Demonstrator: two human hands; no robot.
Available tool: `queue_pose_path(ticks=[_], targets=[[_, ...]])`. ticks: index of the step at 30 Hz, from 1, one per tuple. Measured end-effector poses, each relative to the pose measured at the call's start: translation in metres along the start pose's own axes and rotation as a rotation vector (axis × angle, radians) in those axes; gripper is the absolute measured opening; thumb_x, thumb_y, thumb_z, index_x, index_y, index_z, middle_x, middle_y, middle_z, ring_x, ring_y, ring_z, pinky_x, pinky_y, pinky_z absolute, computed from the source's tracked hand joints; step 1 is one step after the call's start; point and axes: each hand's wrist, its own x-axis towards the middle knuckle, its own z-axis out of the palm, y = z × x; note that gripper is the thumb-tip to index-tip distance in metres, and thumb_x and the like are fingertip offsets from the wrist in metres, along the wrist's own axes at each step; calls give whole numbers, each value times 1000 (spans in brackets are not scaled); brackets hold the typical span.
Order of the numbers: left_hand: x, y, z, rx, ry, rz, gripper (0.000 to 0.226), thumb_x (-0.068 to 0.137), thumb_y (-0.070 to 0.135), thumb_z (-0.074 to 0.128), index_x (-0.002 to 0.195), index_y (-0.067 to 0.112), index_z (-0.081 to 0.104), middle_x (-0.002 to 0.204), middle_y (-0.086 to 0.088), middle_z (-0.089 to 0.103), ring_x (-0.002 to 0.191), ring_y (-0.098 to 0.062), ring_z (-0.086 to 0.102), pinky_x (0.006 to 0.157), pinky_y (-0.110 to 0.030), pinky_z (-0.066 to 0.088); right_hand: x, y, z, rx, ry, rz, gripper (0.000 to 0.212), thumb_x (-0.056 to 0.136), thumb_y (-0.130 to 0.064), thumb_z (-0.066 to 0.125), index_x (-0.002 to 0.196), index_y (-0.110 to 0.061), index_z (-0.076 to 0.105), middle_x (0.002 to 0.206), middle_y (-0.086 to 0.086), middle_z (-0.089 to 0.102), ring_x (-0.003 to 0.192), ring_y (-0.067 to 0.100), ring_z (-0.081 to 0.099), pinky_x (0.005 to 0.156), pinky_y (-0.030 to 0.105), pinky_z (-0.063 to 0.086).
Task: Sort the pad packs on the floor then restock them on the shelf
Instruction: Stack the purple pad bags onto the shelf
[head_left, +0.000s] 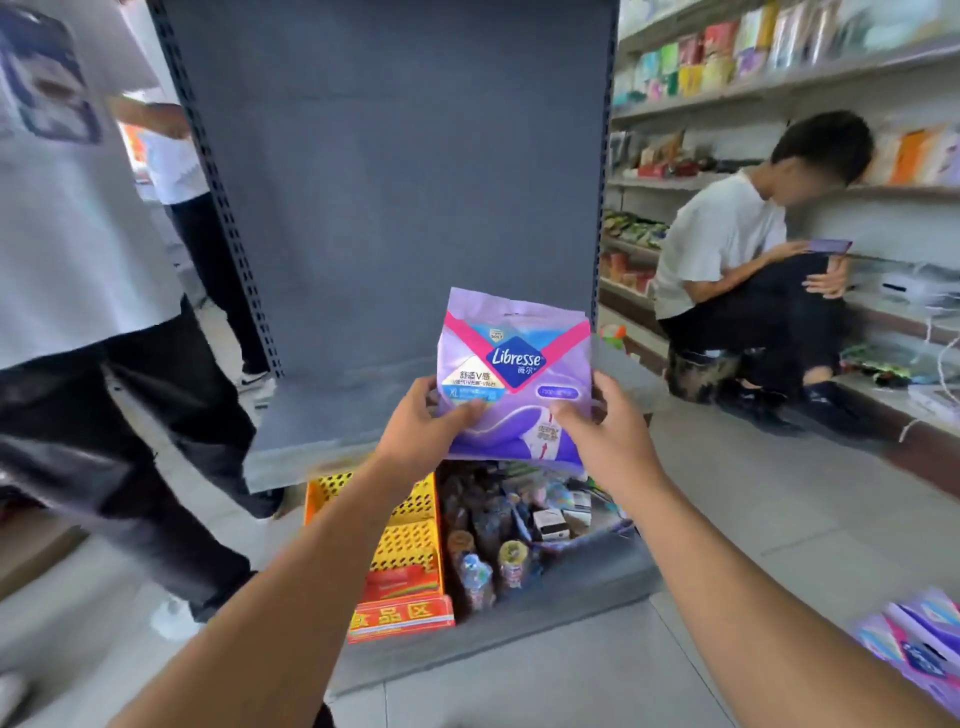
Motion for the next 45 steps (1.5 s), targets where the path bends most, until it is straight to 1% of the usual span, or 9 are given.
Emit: queue_pose_path(ticks=[5,7,9,12,15,23,28,36,45], targets=[[16,4,-81,-20,77,-42,45,82,32,76,117,16,54,102,5,66,89,-11,69,81,-30,58,21,-47,69,-63,-114,-53,43,88,-31,70,126,-28,51,110,-10,64,92,5,66,77,32,58],[29,2,-112,21,130,-55,47,80,35,77,117,19,53,101,7,66,90,-12,68,84,-34,57,32,-61,100,-75,-165,-64,40,90,-28,68,125,-28,50,103,-14,61,84,-3,63,64,18,55],[46,-1,-140,52,181,-54,48,79,37,78,116,23,49,99,10,64,90,-11,66,85,-36,56,45,-74,133,-70,-200,-72,38,91,-25,67,123,-27,49,103,-11,61,79,-7,60,53,10,48],[73,-9,-175,44,237,-52,58,79,36,78,125,22,46,105,9,63,94,-12,66,87,-38,56,67,-83,180,-78,-212,-87,32,90,-26,68,116,-29,50,111,-5,64,84,-1,64,56,17,52],[105,-25,-203,92,301,-48,65,78,38,79,130,19,46,113,4,64,98,-16,65,88,-42,55,93,-84,224,-68,-219,-90,32,90,-26,68,117,-25,52,114,-3,65,87,3,65,51,12,49],[178,-78,-242,125,370,-98,51,81,32,78,119,27,45,109,7,64,93,-12,65,83,-40,57,155,-57,310,-194,-261,-142,28,91,-31,66,112,-28,48,110,-9,59,85,3,60,45,5,40],[220,-112,-252,142,368,-112,57,84,25,75,130,22,42,113,7,61,94,-13,62,78,-34,55,187,-25,350,-228,-264,-173,31,90,-28,68,113,-26,49,115,-7,59,101,10,61,58,12,46],[268,-158,-241,149,376,-149,49,84,21,74,122,20,42,110,2,62,94,-19,64,81,-37,55,229,23,384,-280,-207,-202,37,90,-21,67,123,-19,52,124,-2,59,108,14,60,78,26,50],[284,-175,-236,184,399,-171,43,90,23,67,119,24,35,104,5,58,86,-15,58,74,-29,45,246,35,395,-261,-226,-205,45,91,-18,65,131,-20,46,128,-3,58,109,12,58,80,26,48]])
